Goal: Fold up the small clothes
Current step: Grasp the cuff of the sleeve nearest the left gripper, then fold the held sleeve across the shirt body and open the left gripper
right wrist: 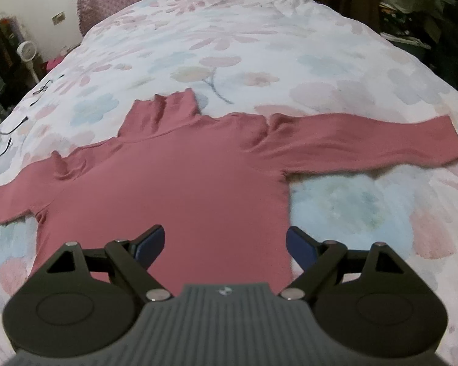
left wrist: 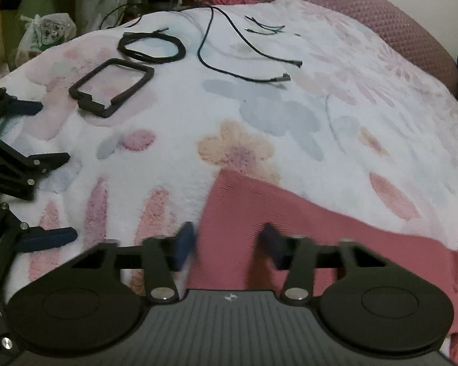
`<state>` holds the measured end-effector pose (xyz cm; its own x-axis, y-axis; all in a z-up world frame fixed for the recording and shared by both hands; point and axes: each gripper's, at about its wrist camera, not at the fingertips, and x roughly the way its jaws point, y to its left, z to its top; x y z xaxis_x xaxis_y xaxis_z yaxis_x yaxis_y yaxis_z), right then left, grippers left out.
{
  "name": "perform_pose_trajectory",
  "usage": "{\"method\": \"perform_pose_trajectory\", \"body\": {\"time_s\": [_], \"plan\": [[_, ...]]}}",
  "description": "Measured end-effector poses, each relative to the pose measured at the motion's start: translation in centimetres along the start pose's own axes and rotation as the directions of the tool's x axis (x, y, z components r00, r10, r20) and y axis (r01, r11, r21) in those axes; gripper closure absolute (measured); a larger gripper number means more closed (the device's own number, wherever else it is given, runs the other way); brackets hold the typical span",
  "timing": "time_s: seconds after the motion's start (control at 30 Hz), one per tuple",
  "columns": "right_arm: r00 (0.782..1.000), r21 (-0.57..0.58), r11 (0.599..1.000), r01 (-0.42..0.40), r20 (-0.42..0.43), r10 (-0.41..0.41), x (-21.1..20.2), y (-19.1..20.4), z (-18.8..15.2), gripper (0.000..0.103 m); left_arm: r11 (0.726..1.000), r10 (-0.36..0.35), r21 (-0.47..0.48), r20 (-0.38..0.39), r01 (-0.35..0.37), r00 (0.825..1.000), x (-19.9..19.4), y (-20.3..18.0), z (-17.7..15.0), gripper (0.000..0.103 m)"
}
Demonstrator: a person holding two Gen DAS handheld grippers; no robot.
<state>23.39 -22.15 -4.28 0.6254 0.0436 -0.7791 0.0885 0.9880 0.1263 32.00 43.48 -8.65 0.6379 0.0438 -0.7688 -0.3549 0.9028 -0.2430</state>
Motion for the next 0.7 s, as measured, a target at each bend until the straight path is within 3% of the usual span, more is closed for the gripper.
{"method": "perform_pose_trajectory", "body": {"time_s": [0.07,0.3,0.53,0.7], "plan": [[1.0,-0.006,1.0,-0.007,-0.001,0.007,0.1,0.3,0.0,0.02,1.0,0.0,0.019,0.011,0.0,1.0,-0.4,-0.5,-0.1,0.095],[0.999,0.004,1.0,-0.031,0.014,0.031,-0.5,0.4,-0.4,0.02,0.993,0.025,0.115,0.07,-0.033,0.997,-4.5,-4.7,0.7,0.099],[0.997,0.015,0.998,-0.056,0.05,0.056,-1.4,-0.9,-0.6,0.02,0.974,-0.095,0.217,0.142,0.062,0.985,-13.3,-14.8,2.5,0.099],[0.995,0.012,0.998,-0.065,0.078,0.064,-2.4,-2.5,0.2,0.02,0.942,-0.233,0.285,0.174,0.178,0.957,-18.5,-23.3,3.6,0.099]]}}
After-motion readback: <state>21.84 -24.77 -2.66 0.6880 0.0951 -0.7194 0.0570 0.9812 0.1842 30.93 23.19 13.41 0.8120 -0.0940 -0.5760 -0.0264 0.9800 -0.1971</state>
